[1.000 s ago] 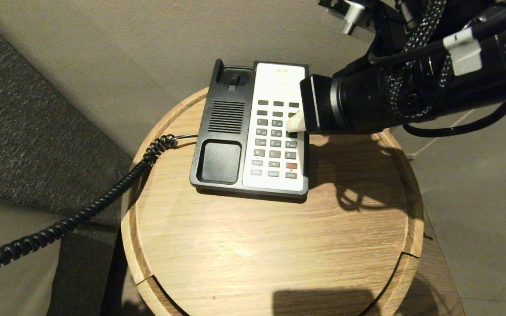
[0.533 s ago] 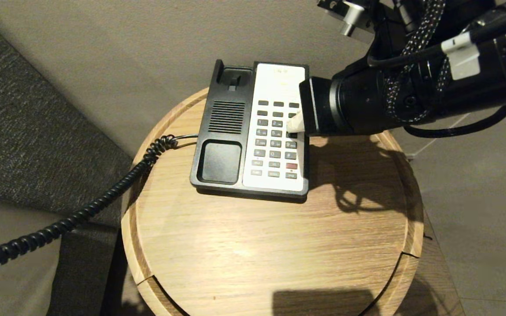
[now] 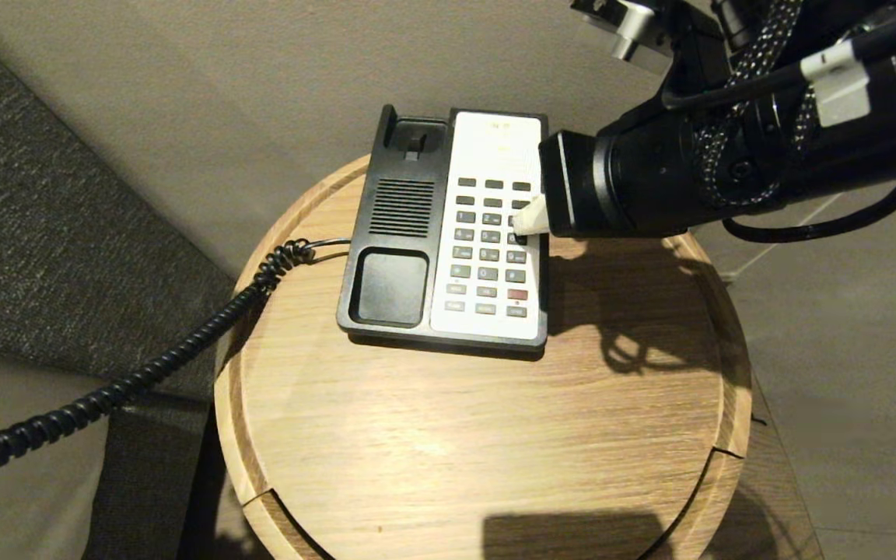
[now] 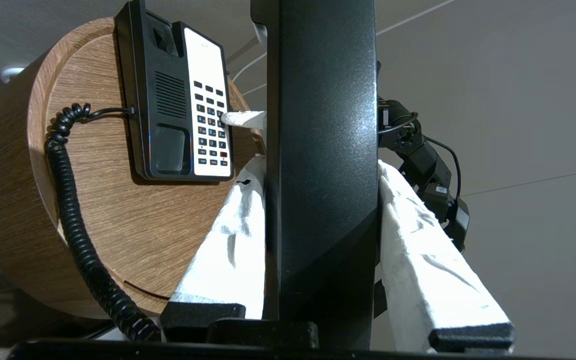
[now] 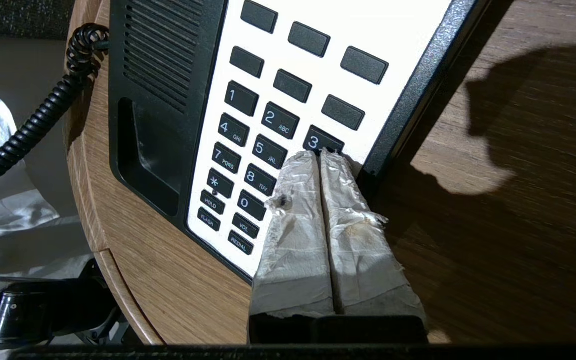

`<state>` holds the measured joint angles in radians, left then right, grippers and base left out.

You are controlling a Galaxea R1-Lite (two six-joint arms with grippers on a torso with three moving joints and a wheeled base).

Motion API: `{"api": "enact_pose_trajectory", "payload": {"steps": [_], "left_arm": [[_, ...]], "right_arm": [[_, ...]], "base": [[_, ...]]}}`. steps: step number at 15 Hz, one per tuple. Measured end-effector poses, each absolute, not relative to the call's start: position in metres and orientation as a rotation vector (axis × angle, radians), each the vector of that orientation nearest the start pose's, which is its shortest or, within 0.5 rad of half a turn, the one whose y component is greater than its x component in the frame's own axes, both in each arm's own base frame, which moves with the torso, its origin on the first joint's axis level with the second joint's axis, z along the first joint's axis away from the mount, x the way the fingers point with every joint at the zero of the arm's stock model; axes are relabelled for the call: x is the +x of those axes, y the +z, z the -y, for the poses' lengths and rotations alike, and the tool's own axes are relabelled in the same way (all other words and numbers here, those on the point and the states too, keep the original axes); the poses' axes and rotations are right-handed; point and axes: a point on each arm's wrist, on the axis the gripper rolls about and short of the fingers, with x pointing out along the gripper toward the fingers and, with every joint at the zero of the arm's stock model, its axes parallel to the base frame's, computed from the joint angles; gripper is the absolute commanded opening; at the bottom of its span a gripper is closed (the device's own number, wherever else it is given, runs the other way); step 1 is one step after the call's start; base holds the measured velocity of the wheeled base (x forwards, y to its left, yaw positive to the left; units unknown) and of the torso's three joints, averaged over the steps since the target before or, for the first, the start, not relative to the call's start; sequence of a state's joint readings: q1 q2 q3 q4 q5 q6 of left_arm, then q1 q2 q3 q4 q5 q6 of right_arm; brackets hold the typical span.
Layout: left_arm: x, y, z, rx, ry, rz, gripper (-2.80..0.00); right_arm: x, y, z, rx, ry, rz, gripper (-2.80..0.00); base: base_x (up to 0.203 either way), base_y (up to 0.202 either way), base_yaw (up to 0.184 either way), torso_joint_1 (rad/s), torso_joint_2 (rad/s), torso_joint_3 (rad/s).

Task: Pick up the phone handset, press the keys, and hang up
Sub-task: Dial the number

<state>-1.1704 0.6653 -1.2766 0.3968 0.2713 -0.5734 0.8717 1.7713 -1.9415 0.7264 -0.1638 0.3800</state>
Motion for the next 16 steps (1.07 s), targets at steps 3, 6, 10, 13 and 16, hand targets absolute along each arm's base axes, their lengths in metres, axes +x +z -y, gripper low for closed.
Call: {"api": "enact_pose_trajectory", "payload": {"steps": [3,6,10,13,16], "left_arm": [[-0.0088,0.3689,-0.0363,-0.678,-0.925,-0.095,-2.80],[-0.0087,0.3686,-0.0361,-0.677,-0.925,-0.097,-2.80],[-0.0087,0.3661,-0.0360,-0.673,-0.923,-0.101,-2.80],[-0.0092,0.3657,-0.0371,-0.674,-0.924,-0.100,-2.80],[-0.0092,0.3654,-0.0371,-0.674,-0.924,-0.100,-2.80]], "right_arm": [[0.1979,0.3453,-0.2311,0.081,0.593,-0.614,-2.80],[0.1947,0.3450,-0.2327,0.094,0.617,-0.632,-2.80],[0.1947,0.3418,-0.2356,0.086,0.614,-0.641,-2.80],[0.1964,0.3401,-0.2378,0.076,0.611,-0.638,-2.80],[0.1972,0.3391,-0.2381,0.071,0.607,-0.641,-2.80]], "base": [[0.000,0.000,0.000,0.000,0.00,0.000],[0.000,0.000,0.000,0.000,0.00,0.000],[0.000,0.000,0.000,0.000,0.00,0.000],[0.000,0.000,0.000,0.000,0.00,0.000],[0.000,0.000,0.000,0.000,0.00,0.000]]}}
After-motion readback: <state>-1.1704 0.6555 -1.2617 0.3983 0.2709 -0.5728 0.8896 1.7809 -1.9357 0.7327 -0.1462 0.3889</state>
